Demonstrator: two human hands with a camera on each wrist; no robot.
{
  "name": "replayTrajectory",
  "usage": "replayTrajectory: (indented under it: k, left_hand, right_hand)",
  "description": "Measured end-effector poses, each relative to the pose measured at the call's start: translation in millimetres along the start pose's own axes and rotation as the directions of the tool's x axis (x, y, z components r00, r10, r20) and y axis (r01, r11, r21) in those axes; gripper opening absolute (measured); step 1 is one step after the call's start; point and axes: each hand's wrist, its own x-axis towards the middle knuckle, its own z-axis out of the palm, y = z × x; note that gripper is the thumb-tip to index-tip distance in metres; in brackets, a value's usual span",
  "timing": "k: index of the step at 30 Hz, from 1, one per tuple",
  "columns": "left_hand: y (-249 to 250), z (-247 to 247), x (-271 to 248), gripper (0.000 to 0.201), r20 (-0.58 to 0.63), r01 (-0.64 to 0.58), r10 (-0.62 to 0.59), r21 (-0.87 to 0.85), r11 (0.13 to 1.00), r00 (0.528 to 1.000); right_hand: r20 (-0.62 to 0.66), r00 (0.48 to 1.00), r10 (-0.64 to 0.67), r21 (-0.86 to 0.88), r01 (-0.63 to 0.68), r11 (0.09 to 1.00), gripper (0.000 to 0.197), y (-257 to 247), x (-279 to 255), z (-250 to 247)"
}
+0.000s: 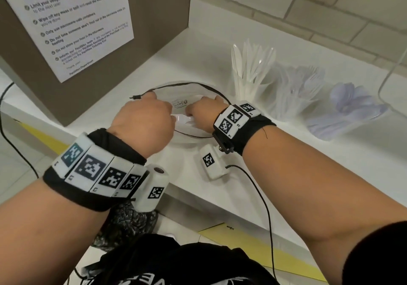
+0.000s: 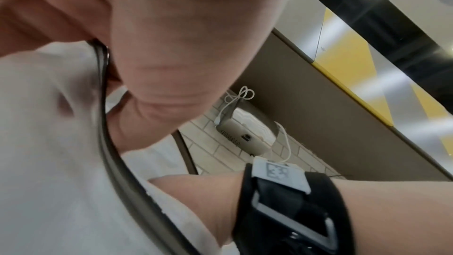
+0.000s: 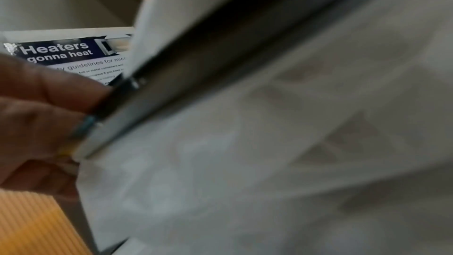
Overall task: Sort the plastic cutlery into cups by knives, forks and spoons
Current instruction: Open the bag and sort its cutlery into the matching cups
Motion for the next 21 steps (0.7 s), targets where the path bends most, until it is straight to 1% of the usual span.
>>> replayTrajectory:
  k: [1, 2, 4, 6, 8, 10, 13, 15, 17, 18, 19, 20, 21]
  left_hand:
    - [-2, 2, 3, 0.034, -0.009, 0.012, -0.012, -0.024, 1.000, 1.000]
    - [-4, 5, 6, 0.040, 0.007, 0.025, -0.025, -0.039, 0.999, 1.000]
    - [-5, 8, 8, 0.051, 0.047, 0.044, -0.041, -0.055, 0.998, 0.998]
    - [-6, 12, 9, 0.055, 0.041, 0.051, -0.048, -0.077, 0.996, 0.998]
    - [-11, 16, 11, 0.055, 0.032, 0.068, -0.065, -0.087, 0.994, 0.997]
    - [-17, 16, 14, 0.053, 0.033, 0.088, -0.085, -0.098, 0.991, 0.996]
    - [-24, 10, 17, 0.048, 0.025, 0.076, -0.074, -0.099, 0.992, 0.997]
    - [-26, 5, 17, 0.043, 0.035, 0.051, -0.048, -0.097, 0.994, 0.998]
    - [-28, 0, 16, 0.038, 0.055, 0.054, -0.048, -0.109, 0.993, 0.997]
    - [-28, -2, 16, 0.037, 0.063, 0.064, -0.057, -0.109, 0.992, 0.996]
    - [-29, -4, 16, 0.037, 0.064, 0.068, -0.062, -0.105, 0.992, 0.996]
    - [-30, -7, 16, 0.038, 0.070, 0.067, -0.061, -0.097, 0.993, 0.996]
    - [-31, -8, 15, 0.041, 0.092, 0.055, -0.047, -0.087, 0.995, 0.995]
  right_hand:
    - [0.026, 1.000, -0.006, -0.028, 0.006, 1.000, 0.037, -1, 0, 0]
    - [0.039, 0.999, -0.018, -0.056, 0.020, 0.998, 0.037, -1, -2, 0]
    - [0.011, 0.998, -0.070, -0.089, 0.071, 0.994, 0.032, -1, -5, 2]
    - [-0.034, 0.995, -0.098, -0.065, 0.096, 0.993, 0.033, 1, -6, 3]
    - [-0.060, 0.993, -0.098, 0.024, 0.100, 0.995, 0.036, 4, -8, -1]
    - [-0.094, 0.988, -0.124, 0.139, 0.136, 0.981, 0.040, 7, -13, -7]
    - [-0.159, 0.973, -0.168, 0.285, 0.208, 0.936, 0.038, 11, -21, -16]
    - [-0.175, 0.971, -0.162, 0.378, 0.218, 0.900, 0.034, 13, -23, -19]
    - [-0.189, 0.969, -0.160, 0.497, 0.235, 0.835, 0.020, 17, -25, -22]
    - [-0.203, 0.963, -0.179, 0.565, 0.264, 0.782, 0.012, 20, -28, -24]
    - [-0.226, 0.951, -0.210, 0.628, 0.307, 0.715, 0.010, 23, -32, -26]
    - [-0.267, 0.933, -0.243, 0.691, 0.360, 0.627, 0.011, 26, -35, -28]
    - [-0.323, 0.910, -0.261, 0.750, 0.414, 0.516, 0.009, 29, -39, -29]
